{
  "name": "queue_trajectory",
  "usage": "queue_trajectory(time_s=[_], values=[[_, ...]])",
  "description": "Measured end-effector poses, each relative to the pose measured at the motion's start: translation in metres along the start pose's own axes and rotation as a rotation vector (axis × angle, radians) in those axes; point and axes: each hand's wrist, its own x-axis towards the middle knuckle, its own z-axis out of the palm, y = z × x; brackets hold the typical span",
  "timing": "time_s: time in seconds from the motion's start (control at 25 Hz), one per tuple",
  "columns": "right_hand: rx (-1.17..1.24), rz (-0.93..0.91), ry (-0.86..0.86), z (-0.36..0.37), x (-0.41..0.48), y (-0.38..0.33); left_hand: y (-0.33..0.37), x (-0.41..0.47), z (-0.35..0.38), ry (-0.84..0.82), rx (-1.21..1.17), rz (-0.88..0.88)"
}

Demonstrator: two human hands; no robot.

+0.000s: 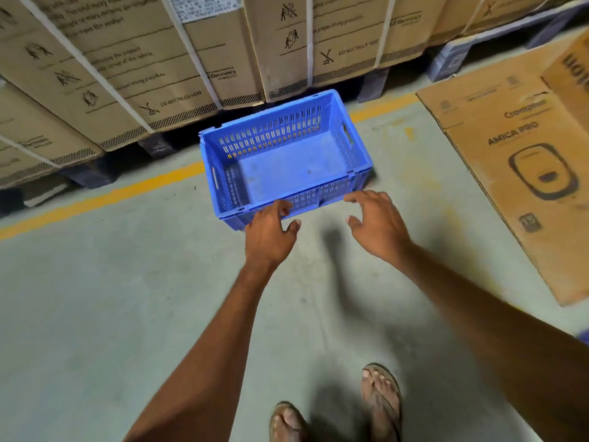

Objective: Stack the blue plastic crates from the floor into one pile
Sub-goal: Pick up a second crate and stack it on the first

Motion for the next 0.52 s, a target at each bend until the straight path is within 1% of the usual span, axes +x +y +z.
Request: queue_trajectory(time_s=[0.04, 0.12, 0.2, 0.28, 0.44, 0.52], values=[[0.031, 0.006, -0.015, -0.024, -0.022, -0.007, 0.024, -0.017, -0.017, -0.024, -0.009, 0.003], [0.153, 0.1, -0.015, -0.077, -0.072, -0.019, 0.076, -0.056, -0.048, -0.092, -0.058, 0.012], [0.254, 0.231, 0.047, -0.119, -0.125, -0.025, 0.123, -0.101, -0.067, -0.179, -0.136, 0.019], [0.292, 0.337, 0.117, -0.155, -0.182, -0.027, 0.165, -0.146, -0.08, -0.251, -0.146, 0.054], [0.349, 0.535, 0.222, -0.207, -0.288, -0.014, 0.237, -0.227, -0.081, -0.375, -0.145, 0.155], [0.311, 0.581, 0.253, -0.227, -0.345, 0.008, 0.275, -0.268, -0.067, -0.458, -0.129, 0.231]])
